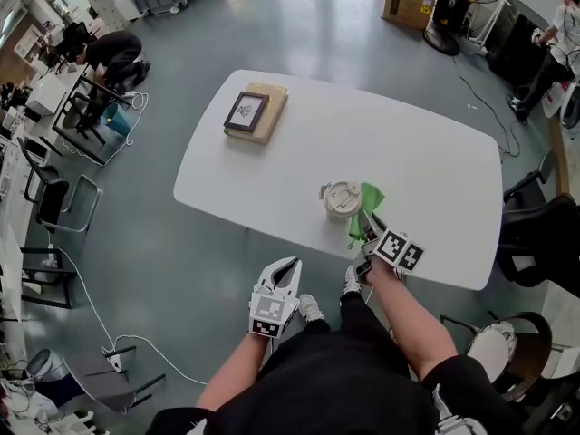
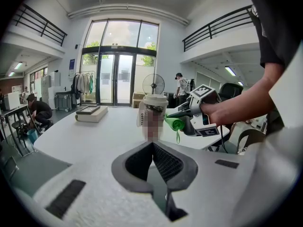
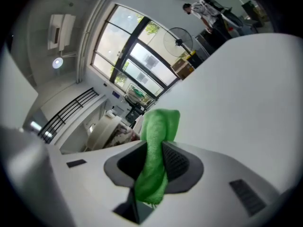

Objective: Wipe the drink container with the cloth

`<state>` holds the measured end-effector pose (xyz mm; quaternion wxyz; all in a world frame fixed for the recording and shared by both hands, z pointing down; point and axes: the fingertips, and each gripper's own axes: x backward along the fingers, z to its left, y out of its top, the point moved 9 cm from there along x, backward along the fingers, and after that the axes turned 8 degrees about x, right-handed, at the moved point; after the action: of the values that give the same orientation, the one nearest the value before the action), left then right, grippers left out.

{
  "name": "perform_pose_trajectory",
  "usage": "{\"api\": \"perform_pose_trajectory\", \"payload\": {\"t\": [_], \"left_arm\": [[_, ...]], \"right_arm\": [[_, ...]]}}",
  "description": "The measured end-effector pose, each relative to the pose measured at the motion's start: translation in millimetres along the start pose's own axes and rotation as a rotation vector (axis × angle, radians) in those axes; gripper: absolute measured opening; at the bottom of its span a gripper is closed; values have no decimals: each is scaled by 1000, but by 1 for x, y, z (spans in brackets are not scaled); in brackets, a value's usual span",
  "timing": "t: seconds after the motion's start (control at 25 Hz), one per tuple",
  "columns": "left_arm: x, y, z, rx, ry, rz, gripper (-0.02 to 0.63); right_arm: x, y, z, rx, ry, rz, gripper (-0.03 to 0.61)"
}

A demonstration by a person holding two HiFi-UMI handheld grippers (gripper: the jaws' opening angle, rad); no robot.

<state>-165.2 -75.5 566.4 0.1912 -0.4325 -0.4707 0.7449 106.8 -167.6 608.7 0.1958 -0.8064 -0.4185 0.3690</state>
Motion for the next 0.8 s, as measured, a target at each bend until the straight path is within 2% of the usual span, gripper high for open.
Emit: {"api": "perform_pose_trajectory", "payload": {"t": [0.16, 0.36, 0.6, 0.8], "left_arm": [[-23, 17, -7, 1, -12, -23, 14], [-44, 31, -9, -1, -4, -32, 14], [-61, 48, -6, -5, 20, -36, 14], [-65, 44, -2, 8, 30, -27, 14]], "right_arm": [[1, 45, 3, 215, 73, 34, 103], [-12, 85, 8, 399, 239, 209, 100], [-28, 113, 15, 437, 490, 391, 100], [-47, 116, 17, 434, 611, 508, 100]]}}
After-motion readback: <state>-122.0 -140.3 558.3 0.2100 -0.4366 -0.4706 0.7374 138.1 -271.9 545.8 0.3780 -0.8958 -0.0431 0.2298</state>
